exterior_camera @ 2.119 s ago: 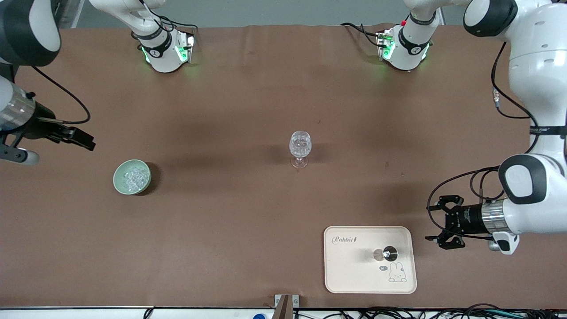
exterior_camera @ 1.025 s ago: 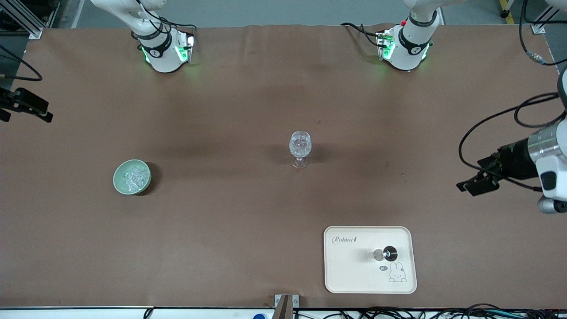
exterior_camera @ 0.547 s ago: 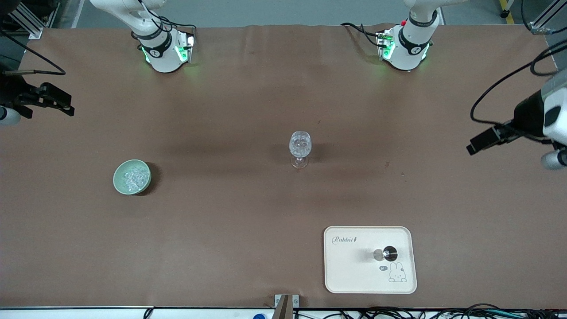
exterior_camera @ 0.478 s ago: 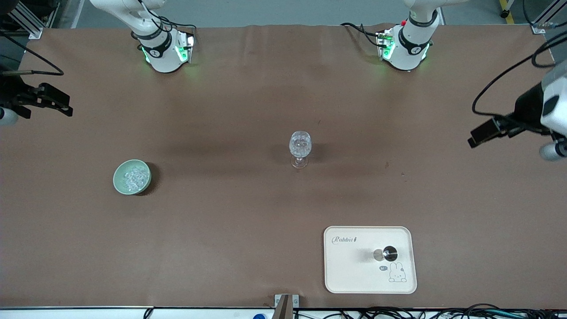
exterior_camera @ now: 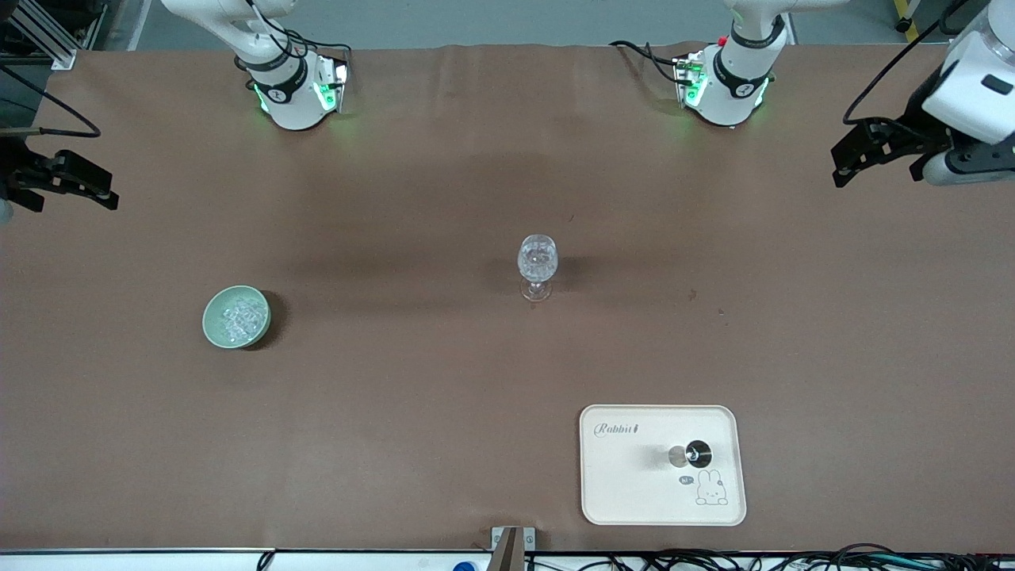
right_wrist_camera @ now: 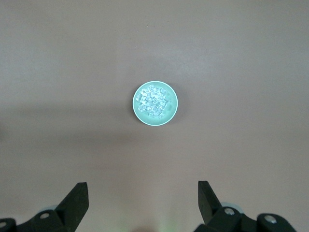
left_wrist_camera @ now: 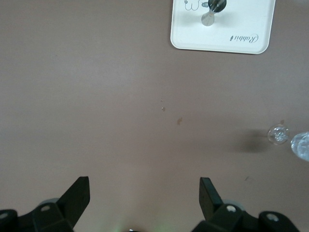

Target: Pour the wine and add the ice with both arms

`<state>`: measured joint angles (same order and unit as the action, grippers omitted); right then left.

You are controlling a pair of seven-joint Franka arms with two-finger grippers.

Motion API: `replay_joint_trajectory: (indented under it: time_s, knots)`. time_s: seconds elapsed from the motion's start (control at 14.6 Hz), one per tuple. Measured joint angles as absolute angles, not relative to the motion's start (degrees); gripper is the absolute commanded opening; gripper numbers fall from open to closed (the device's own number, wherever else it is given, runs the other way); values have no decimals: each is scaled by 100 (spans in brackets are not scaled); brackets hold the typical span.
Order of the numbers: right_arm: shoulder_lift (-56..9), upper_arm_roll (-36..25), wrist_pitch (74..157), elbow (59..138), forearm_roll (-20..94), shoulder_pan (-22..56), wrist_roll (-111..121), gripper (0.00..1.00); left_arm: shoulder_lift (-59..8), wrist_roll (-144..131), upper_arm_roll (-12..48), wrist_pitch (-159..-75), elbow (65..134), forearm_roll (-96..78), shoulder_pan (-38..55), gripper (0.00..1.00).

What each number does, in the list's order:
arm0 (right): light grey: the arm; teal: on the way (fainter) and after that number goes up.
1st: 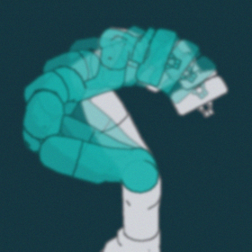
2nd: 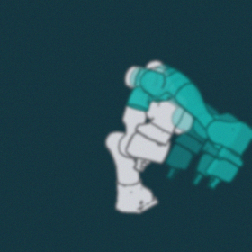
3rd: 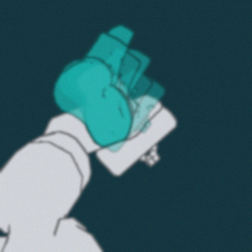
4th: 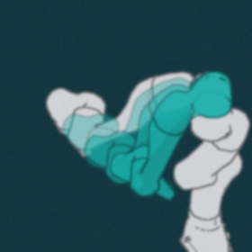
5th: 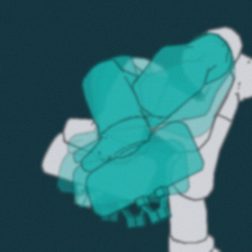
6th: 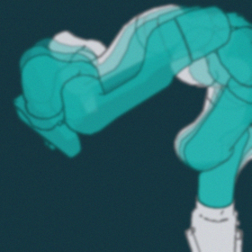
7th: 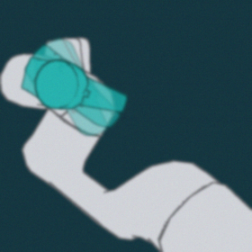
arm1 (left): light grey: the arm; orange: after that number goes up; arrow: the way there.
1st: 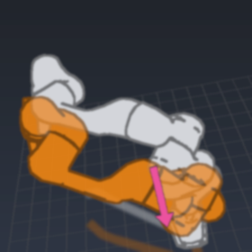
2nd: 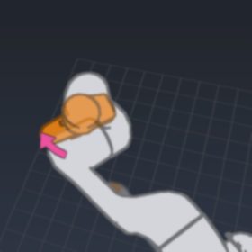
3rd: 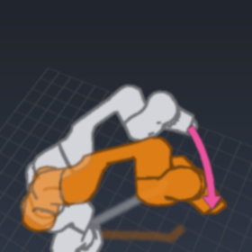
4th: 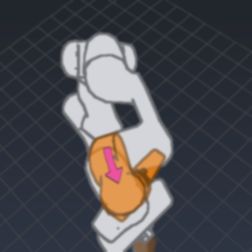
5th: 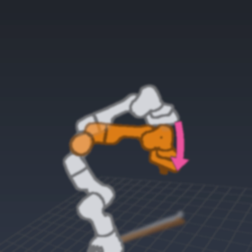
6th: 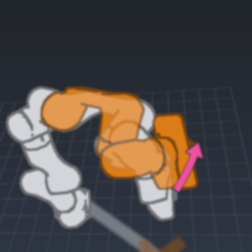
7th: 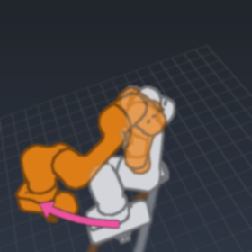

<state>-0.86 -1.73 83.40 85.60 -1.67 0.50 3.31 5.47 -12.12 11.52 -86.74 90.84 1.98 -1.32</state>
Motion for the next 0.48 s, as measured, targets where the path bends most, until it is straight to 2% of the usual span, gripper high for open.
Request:
replay_joint_trajectory:
  time_s: [0.21,0.48]
  knots:
    - [-86,-172,8388,8560,-130,50,331,100,853,-1030,1063,-8832,9507,198,-135,100]
    - [-86,-172,8526,8560,-126,50,335,100,894,-933,983,-8866,9539,198,-141,100]
